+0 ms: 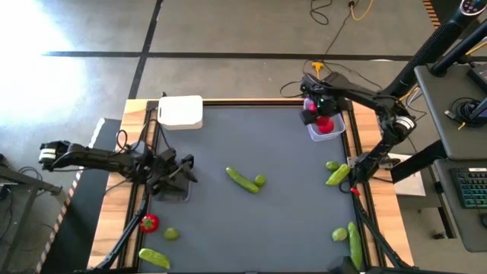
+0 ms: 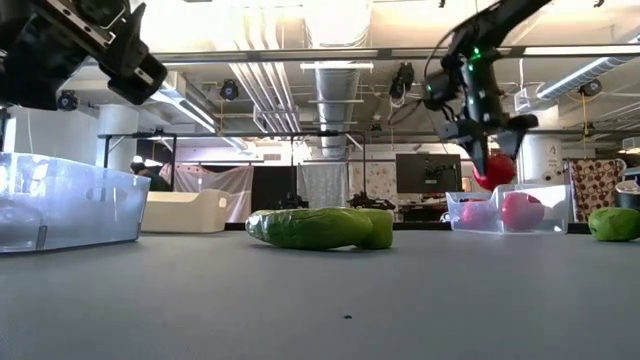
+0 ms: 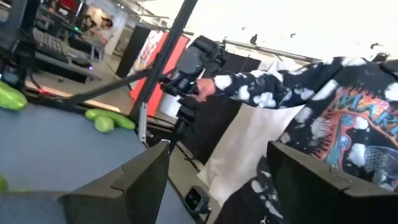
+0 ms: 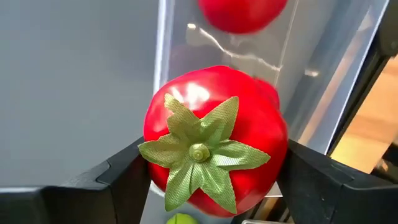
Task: Sort produce into baskets
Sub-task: Put the red tomato into the transparent bin
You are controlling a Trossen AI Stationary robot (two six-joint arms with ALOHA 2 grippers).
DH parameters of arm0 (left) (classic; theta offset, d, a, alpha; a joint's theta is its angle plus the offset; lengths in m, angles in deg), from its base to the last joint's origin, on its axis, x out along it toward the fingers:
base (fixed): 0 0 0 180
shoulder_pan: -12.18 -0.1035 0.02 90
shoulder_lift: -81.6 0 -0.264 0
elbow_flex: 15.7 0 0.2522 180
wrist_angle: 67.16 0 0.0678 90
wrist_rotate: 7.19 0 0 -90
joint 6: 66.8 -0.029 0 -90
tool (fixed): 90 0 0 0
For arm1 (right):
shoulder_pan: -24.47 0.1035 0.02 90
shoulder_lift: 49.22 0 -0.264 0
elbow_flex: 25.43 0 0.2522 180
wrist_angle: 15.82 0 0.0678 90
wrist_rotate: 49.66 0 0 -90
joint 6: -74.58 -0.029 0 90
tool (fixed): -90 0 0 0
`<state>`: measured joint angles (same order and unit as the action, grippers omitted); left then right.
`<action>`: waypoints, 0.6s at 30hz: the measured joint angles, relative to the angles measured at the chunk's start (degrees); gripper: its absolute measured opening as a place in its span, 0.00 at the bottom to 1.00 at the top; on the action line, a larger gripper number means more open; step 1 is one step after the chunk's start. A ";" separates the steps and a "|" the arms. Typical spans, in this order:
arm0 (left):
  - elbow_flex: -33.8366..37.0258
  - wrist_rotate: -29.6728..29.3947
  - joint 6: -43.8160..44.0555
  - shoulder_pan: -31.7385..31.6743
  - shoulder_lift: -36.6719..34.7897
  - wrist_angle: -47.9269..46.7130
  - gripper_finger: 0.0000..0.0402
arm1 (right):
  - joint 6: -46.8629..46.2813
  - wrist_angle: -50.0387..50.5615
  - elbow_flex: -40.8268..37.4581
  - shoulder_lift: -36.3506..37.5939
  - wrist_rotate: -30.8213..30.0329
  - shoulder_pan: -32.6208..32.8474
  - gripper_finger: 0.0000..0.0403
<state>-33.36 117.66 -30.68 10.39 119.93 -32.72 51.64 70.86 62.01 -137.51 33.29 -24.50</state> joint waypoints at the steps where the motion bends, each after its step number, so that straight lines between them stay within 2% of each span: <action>1: 0.00 -0.27 -0.02 0.26 0.06 0.07 0.63 | 0.02 -0.43 -0.92 0.00 0.02 -0.43 0.71; 6: 0.00 -1.38 -1.16 0.64 0.06 0.02 0.63 | 0.48 -4.71 -2.77 0.48 -0.88 -1.50 0.70; 12: 0.00 -1.40 -2.03 0.64 0.44 -0.26 0.63 | 0.19 -10.59 -2.95 -0.24 -8.92 -4.90 0.71; 18: 0.00 -1.42 -0.38 0.64 2.01 -2.00 0.63 | -1.25 -11.65 -3.40 -2.65 -12.58 -7.12 0.70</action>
<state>-33.36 116.24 -31.06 11.03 121.94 -34.72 50.39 59.21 58.61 -140.16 20.71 -31.63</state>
